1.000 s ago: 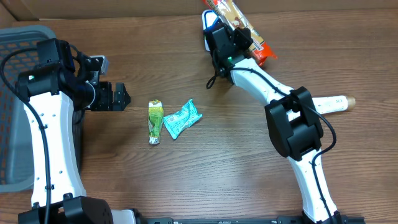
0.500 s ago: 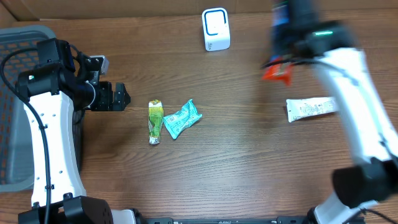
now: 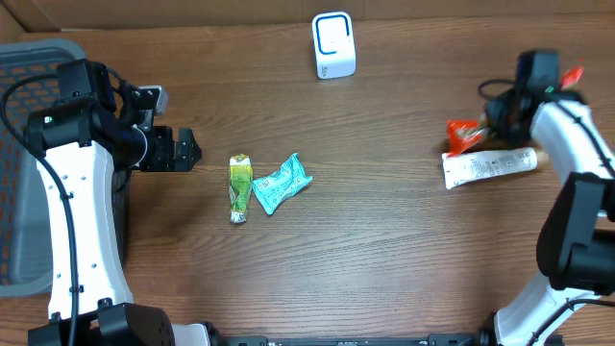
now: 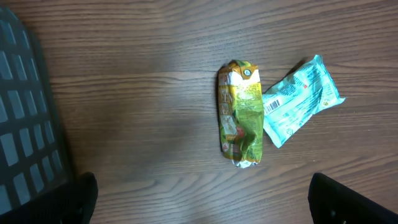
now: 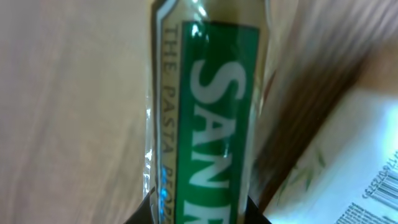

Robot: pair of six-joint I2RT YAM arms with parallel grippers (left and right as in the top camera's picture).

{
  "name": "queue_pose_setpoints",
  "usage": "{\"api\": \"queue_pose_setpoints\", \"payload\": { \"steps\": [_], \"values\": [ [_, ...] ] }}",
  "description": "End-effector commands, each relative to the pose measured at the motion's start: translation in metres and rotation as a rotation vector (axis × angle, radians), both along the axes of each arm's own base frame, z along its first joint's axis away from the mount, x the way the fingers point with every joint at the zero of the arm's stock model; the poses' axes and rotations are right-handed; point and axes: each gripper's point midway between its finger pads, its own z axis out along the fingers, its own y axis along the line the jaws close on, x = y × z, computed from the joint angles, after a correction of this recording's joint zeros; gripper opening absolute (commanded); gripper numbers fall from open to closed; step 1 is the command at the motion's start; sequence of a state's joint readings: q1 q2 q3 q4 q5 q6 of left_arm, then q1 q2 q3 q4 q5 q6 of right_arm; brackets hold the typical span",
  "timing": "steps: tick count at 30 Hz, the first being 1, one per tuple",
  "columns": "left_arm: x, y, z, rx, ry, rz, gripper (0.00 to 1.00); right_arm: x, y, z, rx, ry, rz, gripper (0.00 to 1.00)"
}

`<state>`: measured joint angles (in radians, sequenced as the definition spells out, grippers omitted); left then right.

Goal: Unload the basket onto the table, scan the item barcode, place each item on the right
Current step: 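Carry the spaghetti right and set it beside the Pantene tube, then move the right gripper left and grasp the mint-green snack pack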

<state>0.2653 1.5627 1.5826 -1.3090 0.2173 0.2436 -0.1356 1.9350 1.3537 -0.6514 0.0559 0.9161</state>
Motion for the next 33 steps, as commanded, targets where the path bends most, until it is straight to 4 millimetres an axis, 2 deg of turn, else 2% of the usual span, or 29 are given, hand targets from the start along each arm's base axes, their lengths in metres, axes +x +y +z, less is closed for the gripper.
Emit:
{"api": "queue_pose_setpoints", "payload": {
  "steps": [1, 3, 5, 9, 10, 12, 14, 17, 20, 22, 25, 27, 29, 33],
  "values": [
    [0.001, -0.003, 0.004, -0.004, -0.018, -0.027, 0.99, 0.007, -0.001, 0.022, 0.001, -0.086, -0.052, 0.07],
    [0.001, -0.003, 0.004, -0.004, -0.018, -0.027, 1.0, -0.002, -0.003, 0.017, -0.014, -0.05, -0.06, 0.27],
    [0.001, -0.003, 0.004, -0.004, -0.018, -0.027, 0.99, -0.006, -0.006, 0.015, -0.031, -0.032, -0.055, 0.58],
    [0.001, -0.003, 0.004, -0.004, -0.018, -0.027, 1.0, -0.011, -0.007, 0.017, -0.051, -0.006, 0.013, 0.84],
    [0.001, -0.003, 0.004, -0.004, -0.018, -0.027, 1.0, -0.012, -0.006, 0.021, -0.052, -0.001, 0.026, 0.89],
    [0.001, -0.003, 0.004, -0.004, -0.018, -0.027, 0.99, -0.01, -0.005, 0.031, -0.062, -0.016, 0.063, 0.92],
    [0.001, -0.003, 0.004, -0.004, -0.018, -0.027, 0.99, -0.006, -0.006, 0.049, -0.091, -0.045, 0.117, 0.94],
    [0.001, -0.003, 0.004, -0.004, -0.018, -0.027, 1.0, 0.0, 0.002, 0.086, -0.13, -0.107, 0.227, 1.0],
    [0.001, -0.003, 0.004, -0.004, -0.018, -0.027, 0.99, 0.002, 0.022, 0.122, -0.138, -0.179, 0.374, 1.0],
    [0.001, -0.003, 0.004, -0.004, -0.018, -0.027, 1.0, 0.002, 0.045, 0.141, -0.108, -0.238, 0.479, 1.0],
    [0.001, -0.003, 0.004, -0.004, -0.018, -0.027, 1.0, 0.0, 0.103, 0.153, 0.0, -0.32, 0.713, 1.0],
    [0.001, -0.003, 0.004, -0.004, -0.018, -0.027, 0.99, -0.006, 0.145, 0.149, 0.059, -0.336, 0.88, 0.99],
    [0.001, -0.003, 0.004, -0.004, -0.018, -0.027, 0.99, -0.018, 0.195, 0.136, 0.09, -0.325, 1.073, 0.97],
    [0.001, -0.003, 0.004, -0.004, -0.018, -0.027, 1.0, -0.036, 0.257, 0.109, 0.105, -0.274, 1.272, 0.93]
  ]
}}
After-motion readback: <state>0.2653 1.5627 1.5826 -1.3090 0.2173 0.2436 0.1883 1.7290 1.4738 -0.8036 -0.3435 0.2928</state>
